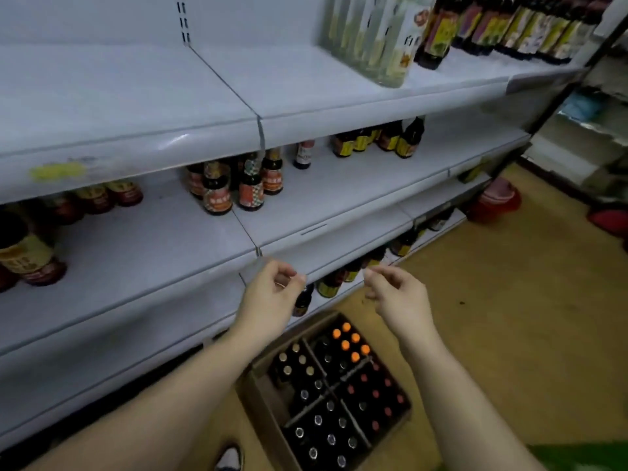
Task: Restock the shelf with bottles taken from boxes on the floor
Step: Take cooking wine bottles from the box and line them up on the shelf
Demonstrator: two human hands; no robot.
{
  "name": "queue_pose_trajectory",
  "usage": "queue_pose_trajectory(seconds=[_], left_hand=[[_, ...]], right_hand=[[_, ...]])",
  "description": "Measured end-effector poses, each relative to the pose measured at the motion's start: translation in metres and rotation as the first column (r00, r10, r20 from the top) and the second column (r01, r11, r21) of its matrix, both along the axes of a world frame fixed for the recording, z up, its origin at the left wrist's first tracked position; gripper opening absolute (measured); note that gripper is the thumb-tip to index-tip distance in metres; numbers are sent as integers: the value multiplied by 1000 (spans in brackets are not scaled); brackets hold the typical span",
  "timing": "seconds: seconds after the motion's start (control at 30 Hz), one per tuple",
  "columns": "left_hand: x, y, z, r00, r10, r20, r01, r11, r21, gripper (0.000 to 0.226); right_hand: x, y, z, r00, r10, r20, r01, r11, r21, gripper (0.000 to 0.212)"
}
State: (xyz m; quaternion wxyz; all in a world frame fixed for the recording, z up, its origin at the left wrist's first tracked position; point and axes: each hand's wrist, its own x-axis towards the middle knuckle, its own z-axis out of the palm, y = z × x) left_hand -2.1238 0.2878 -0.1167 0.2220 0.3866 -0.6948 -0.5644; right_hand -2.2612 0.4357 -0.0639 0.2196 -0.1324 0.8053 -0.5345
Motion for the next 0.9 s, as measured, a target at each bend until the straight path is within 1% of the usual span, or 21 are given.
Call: queue_pose_trajectory(seconds=[0.17,0.3,0.43,0.53,0.67,0.73,0.9], left_hand=[[-26,-13,-65,993,-81,92,76,996,53,11],[-38,-31,-118,974,-148,169,136,987,82,12],[-45,-47,-173,938,-229,260,208,973,104,15],[-50,-51,-220,905,-257,340,229,966,121,14],[-55,-46,-287,877,-290,382,265,957,118,11],[-56,-42,-323,871,-290,398,258,957,132,13],[-60,-27,-409,840,-284,462,287,956,67,19]], right_hand=[[-11,-6,-70,995,-84,63,75,988,137,18],[-15,-20,-118,988,-117,103,89,966,241,15],[-18,-25,-174,980,-122,160,61,939,339,11],[-23,-27,-223,973,-122,195,32,913,407,14],[-28,-30,-297,975,-91,201,-16,880,475,21],[-32,-31,-337,969,-81,235,-49,864,501,20],[-36,-30,-436,970,-55,239,-96,812,576,22]])
